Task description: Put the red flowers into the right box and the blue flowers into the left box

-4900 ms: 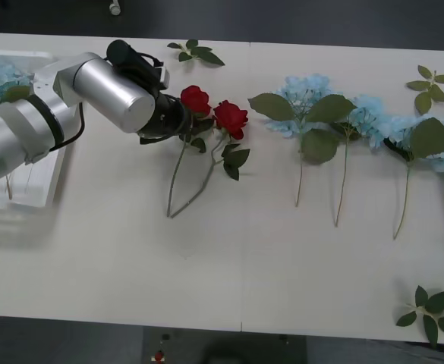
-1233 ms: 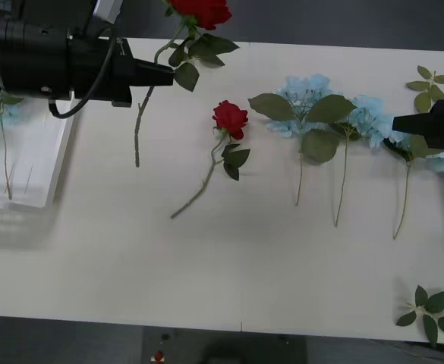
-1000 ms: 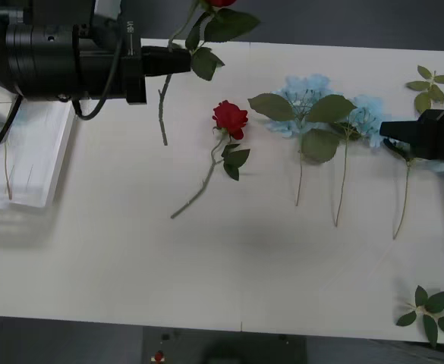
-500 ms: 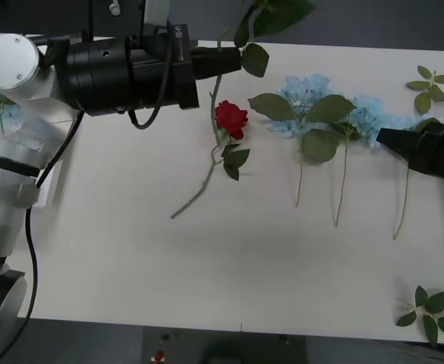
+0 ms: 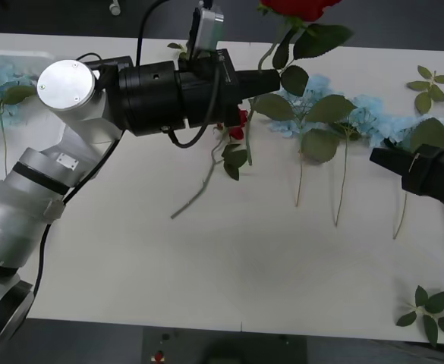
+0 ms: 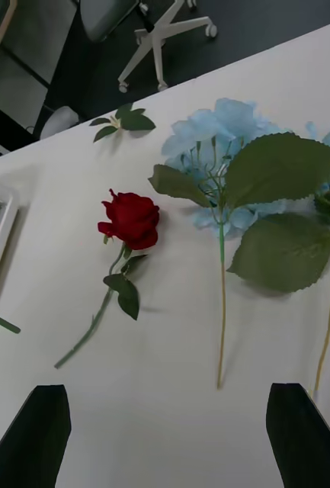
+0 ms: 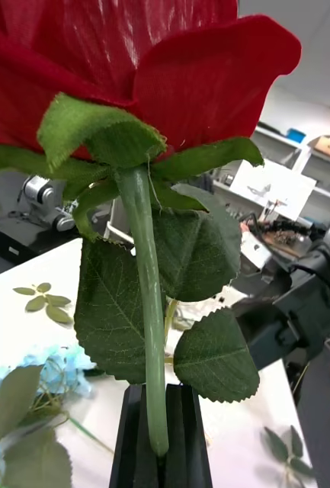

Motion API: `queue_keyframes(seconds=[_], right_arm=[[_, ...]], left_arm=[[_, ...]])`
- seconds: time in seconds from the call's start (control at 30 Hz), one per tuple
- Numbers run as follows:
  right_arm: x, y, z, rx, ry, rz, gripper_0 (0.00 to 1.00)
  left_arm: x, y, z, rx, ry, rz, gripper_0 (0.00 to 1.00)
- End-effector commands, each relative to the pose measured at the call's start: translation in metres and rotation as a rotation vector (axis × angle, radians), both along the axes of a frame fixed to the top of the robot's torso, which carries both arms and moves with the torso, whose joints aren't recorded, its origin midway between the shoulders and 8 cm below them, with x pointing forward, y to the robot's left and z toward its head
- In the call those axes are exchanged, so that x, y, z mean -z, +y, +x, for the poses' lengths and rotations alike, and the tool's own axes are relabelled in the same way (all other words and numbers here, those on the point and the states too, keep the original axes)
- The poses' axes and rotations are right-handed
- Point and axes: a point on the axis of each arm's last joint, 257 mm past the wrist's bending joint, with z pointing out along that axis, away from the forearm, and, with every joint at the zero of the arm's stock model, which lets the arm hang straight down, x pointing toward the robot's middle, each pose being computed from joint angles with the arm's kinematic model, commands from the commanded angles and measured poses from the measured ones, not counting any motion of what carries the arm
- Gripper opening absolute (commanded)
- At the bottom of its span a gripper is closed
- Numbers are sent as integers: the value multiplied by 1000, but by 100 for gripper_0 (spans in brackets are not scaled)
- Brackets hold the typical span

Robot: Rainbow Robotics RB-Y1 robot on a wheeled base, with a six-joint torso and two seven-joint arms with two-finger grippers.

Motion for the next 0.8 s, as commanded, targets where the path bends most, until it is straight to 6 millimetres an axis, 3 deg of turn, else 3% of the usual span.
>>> queue_keyframes(seconds=[0.03,0.27,0.43,0.8], right_arm=[[-23,36,-8,-55,-28,82,75],[-27,90,-24,-143,-26,182,75],[-18,120,-18,-190,-20,214,75],[0,150,10,-226,-34,200,75]], left_arm=[[-8,-20,-13,28,-4,-45,0],[-1,-35,-16,21,66,-78,0],[8,-39,-13,1,82,-70,0],[10,-38,-12,-1,81,-64,0]])
